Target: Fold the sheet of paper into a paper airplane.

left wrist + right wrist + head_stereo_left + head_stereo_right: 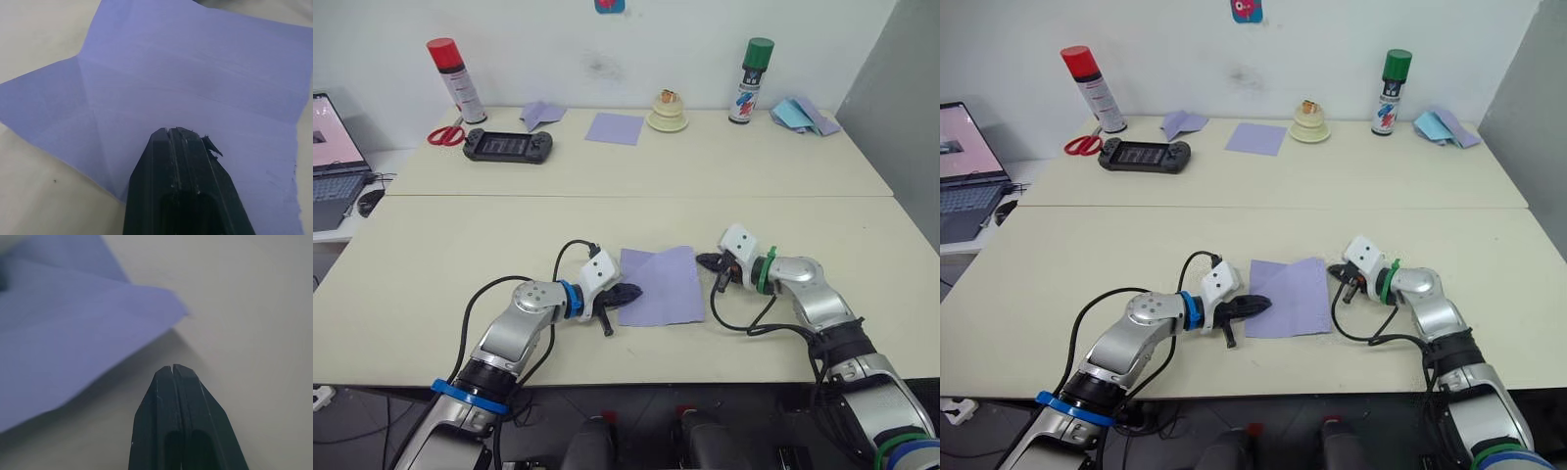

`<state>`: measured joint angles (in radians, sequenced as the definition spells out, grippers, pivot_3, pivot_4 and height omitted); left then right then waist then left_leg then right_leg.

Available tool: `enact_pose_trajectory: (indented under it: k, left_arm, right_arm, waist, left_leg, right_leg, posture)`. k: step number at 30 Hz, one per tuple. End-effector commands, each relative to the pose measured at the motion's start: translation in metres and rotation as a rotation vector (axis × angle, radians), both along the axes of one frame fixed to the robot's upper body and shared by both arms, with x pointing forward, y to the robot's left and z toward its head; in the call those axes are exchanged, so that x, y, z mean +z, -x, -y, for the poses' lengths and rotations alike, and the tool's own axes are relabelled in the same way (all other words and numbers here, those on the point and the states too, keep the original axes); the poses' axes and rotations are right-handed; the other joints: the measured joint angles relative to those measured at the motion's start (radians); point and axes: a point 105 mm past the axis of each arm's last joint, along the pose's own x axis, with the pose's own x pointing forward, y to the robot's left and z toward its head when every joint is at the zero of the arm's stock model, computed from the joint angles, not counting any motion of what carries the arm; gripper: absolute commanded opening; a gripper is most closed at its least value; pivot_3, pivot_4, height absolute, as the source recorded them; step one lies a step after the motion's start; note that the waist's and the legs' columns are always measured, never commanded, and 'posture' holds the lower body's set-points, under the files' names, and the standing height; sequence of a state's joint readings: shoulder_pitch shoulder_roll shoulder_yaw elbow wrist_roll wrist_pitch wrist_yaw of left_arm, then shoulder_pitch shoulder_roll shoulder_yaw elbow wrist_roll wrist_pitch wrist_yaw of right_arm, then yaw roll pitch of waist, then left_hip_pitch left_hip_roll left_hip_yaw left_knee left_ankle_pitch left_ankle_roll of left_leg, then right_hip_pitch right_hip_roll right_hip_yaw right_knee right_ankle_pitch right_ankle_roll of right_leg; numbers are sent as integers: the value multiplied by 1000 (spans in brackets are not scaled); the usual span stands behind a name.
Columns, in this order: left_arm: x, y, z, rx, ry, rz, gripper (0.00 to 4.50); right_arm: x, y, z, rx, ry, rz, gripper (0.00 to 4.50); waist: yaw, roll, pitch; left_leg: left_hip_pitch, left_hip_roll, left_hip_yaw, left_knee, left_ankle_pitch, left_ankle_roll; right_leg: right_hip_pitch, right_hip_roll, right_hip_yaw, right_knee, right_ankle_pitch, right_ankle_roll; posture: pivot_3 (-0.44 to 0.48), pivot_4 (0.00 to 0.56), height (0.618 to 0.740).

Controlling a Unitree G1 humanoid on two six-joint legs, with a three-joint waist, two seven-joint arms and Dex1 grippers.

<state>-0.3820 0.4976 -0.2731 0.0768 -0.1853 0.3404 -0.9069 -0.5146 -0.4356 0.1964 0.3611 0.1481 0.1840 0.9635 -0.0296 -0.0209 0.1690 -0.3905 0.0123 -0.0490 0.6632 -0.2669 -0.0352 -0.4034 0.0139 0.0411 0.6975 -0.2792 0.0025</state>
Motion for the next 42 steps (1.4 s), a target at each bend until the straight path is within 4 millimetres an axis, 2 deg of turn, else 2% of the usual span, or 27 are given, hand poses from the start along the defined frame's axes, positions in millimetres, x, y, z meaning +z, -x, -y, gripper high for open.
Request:
enact_pose_trajectory:
  k: [1,4,9,13,18,24,27,30,33,36,38,42]
  left_arm:
    - [-20,7,-2,-5,-51,-66,0]
    - [-21,8,-3,-14,-59,-64,0]
    - [-21,9,-5,-28,-63,-64,0]
    - [-21,9,-6,-33,-73,-60,0]
    - [-17,8,-12,-39,-88,-53,0]
    - [-8,10,-38,-34,-129,-42,0]
    - [7,6,-51,-18,-123,-12,0]
    - [32,1,-55,-3,-61,21,0]
    - [56,-1,-50,-17,21,48,0]
    - [66,0,-36,-58,55,85,0]
    - [62,1,-27,-68,56,81,0]
    - [29,10,-16,-111,-41,51,0]
  right_arm:
    - [13,24,-27,118,-152,-116,15]
    - [20,28,-40,107,-223,-132,15]
    - [33,22,-55,69,-317,-117,15]
    - [34,17,-70,66,-306,-68,15]
    - [8,16,-83,50,-207,-53,15]
    - [-8,15,-83,43,-134,-50,15]
    - [-13,16,-83,48,-104,-48,15]
    - [-15,16,-83,42,-100,-49,15]
    - [-16,16,-83,39,-99,-51,15]
    - [-17,15,-82,36,-96,-52,15]
    - [-17,15,-82,32,-97,-51,15]
    - [-15,8,-80,8,-108,-44,15]
  waist:
    - [0,1,0]
    - [0,1,-1]
    - [0,2,-1]
    - [-1,2,-1]
    - [-2,2,-1]
    - [-5,2,-2]
    - [-6,2,-2]
    - [-4,2,-2]
    - [-4,2,-2]
    - [-4,1,-2]
    - [-3,1,-2]
    - [-6,1,-2]
  left_leg:
    - [0,0,0,0,0,0]
    - [0,0,0,0,0,0]
    - [0,0,0,0,0,0]
    - [0,0,0,0,0,0]
    - [0,0,0,0,0,0]
    - [0,0,0,0,0,0]
    - [1,1,0,-1,0,0]
    - [1,1,0,-1,0,0]
    - [1,0,0,-1,0,0]
    - [0,0,0,0,0,0]
    - [0,0,0,0,0,0]
    - [1,1,0,-1,0,0]
  right_leg:
    - [0,0,0,0,0,0]
    - [0,0,0,1,0,0]
    - [0,0,0,0,0,0]
    - [0,0,0,0,0,0]
    - [0,0,0,0,0,0]
    - [-1,1,0,0,0,0]
    - [-1,1,0,0,0,0]
    - [-1,2,-1,0,0,0]
    - [-1,2,0,0,0,0]
    - [-1,1,0,0,0,0]
    - [-1,1,0,0,0,0]
    - [-1,2,0,0,0,0]
  posture:
    - [0,150,740]
    - [0,150,740]
    - [0,150,740]
    - [0,150,740]
    - [0,150,740]
    - [0,150,740]
    - [0,150,740]
    - [0,150,740]
    - [0,150,740]
    - [0,150,740]
    - [0,150,740]
    - [0,150,740]
